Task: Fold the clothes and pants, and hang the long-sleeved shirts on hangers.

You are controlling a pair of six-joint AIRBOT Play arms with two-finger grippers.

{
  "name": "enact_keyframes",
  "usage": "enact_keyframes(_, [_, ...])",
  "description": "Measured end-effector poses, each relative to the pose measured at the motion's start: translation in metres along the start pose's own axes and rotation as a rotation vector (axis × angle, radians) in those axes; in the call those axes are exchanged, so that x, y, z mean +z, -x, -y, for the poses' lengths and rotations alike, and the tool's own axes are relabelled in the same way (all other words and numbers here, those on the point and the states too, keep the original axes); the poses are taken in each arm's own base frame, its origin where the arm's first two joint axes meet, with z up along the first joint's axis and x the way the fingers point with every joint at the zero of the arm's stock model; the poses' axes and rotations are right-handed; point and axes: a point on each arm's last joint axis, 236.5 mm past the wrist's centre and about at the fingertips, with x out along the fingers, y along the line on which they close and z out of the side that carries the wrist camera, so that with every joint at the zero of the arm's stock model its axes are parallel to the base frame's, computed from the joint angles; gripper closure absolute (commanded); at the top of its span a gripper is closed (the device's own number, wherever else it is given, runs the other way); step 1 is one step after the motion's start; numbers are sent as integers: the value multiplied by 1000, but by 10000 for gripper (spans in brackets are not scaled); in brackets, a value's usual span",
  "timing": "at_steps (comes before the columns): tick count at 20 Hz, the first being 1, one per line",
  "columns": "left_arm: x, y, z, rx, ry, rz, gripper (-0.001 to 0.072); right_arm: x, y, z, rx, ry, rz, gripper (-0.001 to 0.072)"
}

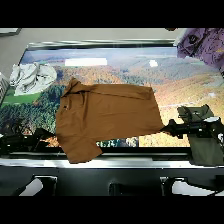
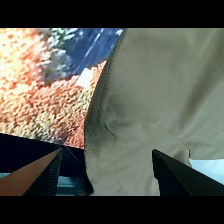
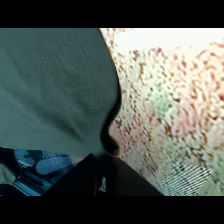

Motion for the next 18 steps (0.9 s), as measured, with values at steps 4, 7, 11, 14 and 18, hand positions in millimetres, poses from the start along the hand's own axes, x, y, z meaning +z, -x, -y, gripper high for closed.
enact_keyframes(4, [-1,-13,1,-4,-24,-19,72,-2,3,-6,13,2,-3,686])
enact_keyframes(7, [1,-27,4,-4,-37,-27,86,-5,3,-10,28,-2,-12,686])
enact_keyframes(11, [0,-48,8,-5,-36,-53,694,-5,4,-12,38,-11,-15,687])
enact_keyframes(14, [2,-57,13,-5,-54,-62,697,-6,4,-18,58,-12,-16,689])
enact_keyframes(18, [33,-46,46,-27,-133,-6,699,2,4,-50,42,109,15,689])
